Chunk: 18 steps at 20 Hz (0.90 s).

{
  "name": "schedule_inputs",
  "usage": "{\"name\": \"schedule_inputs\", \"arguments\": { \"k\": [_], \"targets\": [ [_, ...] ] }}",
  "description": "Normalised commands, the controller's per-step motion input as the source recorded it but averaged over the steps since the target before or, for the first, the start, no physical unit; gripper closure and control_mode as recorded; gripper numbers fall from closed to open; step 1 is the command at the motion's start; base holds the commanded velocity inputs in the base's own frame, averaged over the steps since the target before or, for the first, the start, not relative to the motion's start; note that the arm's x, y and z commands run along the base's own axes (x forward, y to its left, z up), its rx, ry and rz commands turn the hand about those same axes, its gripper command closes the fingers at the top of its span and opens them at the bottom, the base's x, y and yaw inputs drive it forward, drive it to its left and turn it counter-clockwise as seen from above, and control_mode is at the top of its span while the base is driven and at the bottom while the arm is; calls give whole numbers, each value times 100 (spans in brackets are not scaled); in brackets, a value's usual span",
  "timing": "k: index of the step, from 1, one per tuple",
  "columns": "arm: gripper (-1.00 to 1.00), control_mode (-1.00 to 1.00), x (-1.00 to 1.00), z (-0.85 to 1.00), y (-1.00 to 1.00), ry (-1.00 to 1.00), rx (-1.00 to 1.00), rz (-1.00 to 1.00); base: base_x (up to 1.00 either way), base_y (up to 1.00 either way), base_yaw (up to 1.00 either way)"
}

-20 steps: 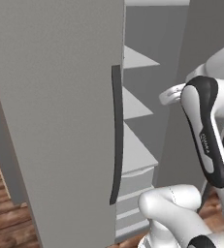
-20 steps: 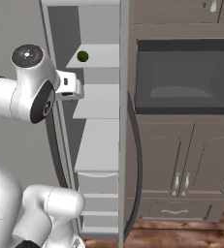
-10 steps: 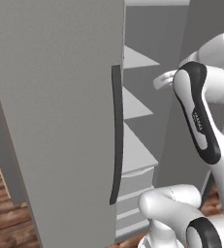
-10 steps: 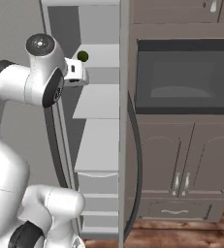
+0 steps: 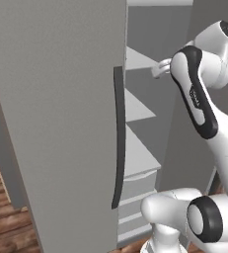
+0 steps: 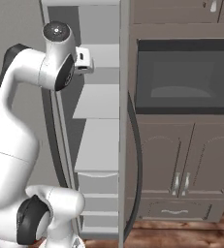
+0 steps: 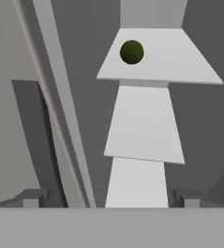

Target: Take the lemon wedge and lime out of the freezer and place them in the tupperware container on the counter. Then put the tupperware containing the vegetables back in the freezer.

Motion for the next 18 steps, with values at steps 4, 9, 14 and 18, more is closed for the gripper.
{"name": "schedule_inputs", "arguments": {
  "k": [4,9,14,18],
  "targets": [
    [-100,-100,47,4,0,0,4,5,0,0,0],
    [-100,-100,47,0,1,0,2,6,0,0,0],
    [-100,-100,52,0,4,0,3,7,0,0,0],
    [-100,-100,41,-1,16,0,0,5,0,0,0]
  ]
}}
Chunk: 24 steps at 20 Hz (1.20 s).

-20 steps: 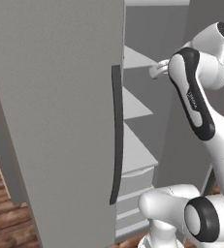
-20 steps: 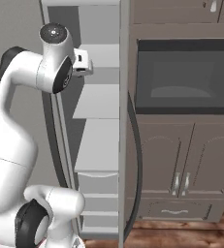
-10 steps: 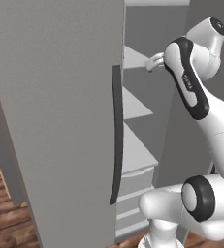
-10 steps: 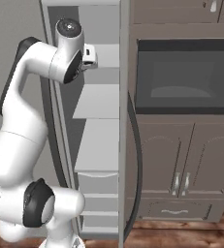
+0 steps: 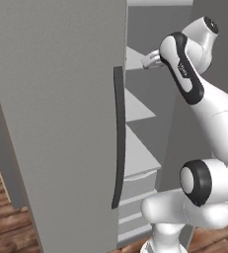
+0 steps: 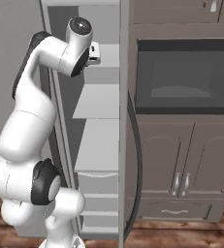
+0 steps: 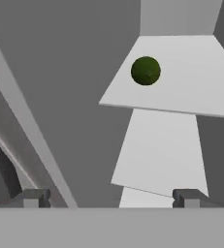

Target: Take the lemon wedge and lime out of the freezer and place them in the tupperware container on the counter. Then put the tupperware containing the vegetables back in the freezer.

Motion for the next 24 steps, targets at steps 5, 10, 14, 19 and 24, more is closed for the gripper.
{"name": "schedule_inputs", "arguments": {
  "k": [5,10,14,19,24],
  "targets": [
    [-100,-100,47,0,15,0,0,3,0,0,0],
    [-100,-100,46,0,10,0,0,0,0,0,0],
    [-100,-100,39,0,2,0,3,0,0,0,0],
    [-100,-100,31,0,13,0,1,2,0,0,0],
    [-100,-100,18,0,7,0,7,4,0,0,0]
  ]
}}
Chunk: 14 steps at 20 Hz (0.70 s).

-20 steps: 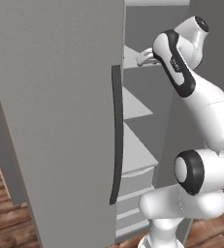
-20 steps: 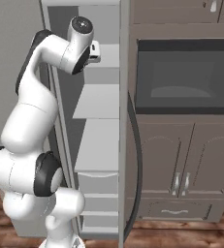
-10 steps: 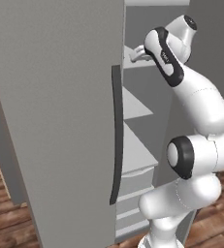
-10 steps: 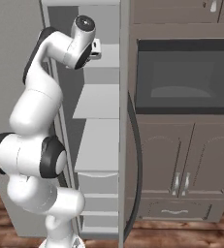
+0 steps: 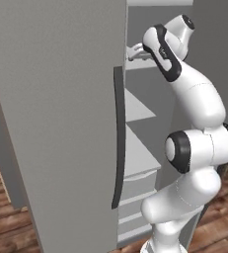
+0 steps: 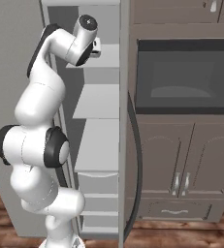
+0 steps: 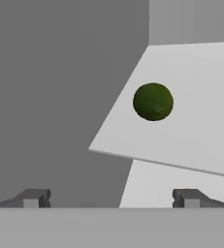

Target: Take the lemon wedge and lime out of the freezer and place them in the tupperware container on the counter. Then put the tupperware containing the vegetables back in the freezer.

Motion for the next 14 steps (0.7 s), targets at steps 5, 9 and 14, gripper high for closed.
{"name": "schedule_inputs", "arguments": {
  "k": [5,9,14],
  "targets": [
    [-100,-100,20,0,0,0,3,3,0,0,0],
    [-100,-100,24,-1,1,0,0,2,0,0,0],
    [-100,-100,30,-6,7,0,1,1,0,0,0]
  ]
}}
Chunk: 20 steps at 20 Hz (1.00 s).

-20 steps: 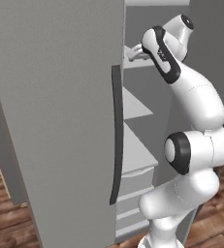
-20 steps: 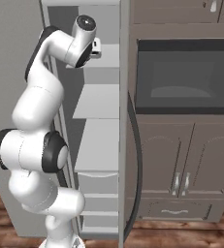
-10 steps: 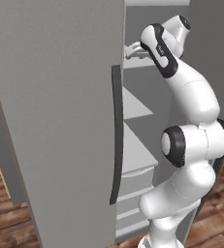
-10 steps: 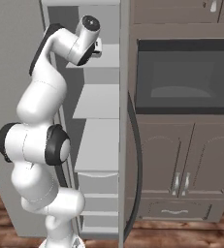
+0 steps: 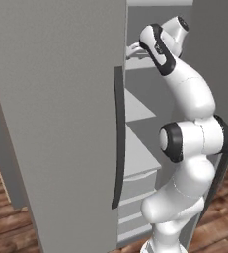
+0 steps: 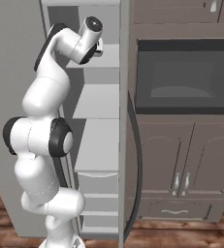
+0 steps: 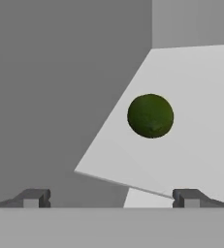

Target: Take the lemon wedge and lime out of the freezer and place them in the tupperware container on the counter. Then put the tupperware containing the vegetables back in the freezer.

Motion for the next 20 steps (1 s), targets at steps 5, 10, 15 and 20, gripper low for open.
{"name": "schedule_inputs", "arguments": {
  "k": [5,10,15,20],
  "targets": [
    [-100,-100,28,-4,1,0,1,0,0,0,0],
    [-100,-100,37,0,2,0,3,0,0,0,0],
    [-100,-100,35,-3,5,0,1,0,0,0,0],
    [-100,-100,35,-5,3,0,0,0,0,0,0]
  ]
}}
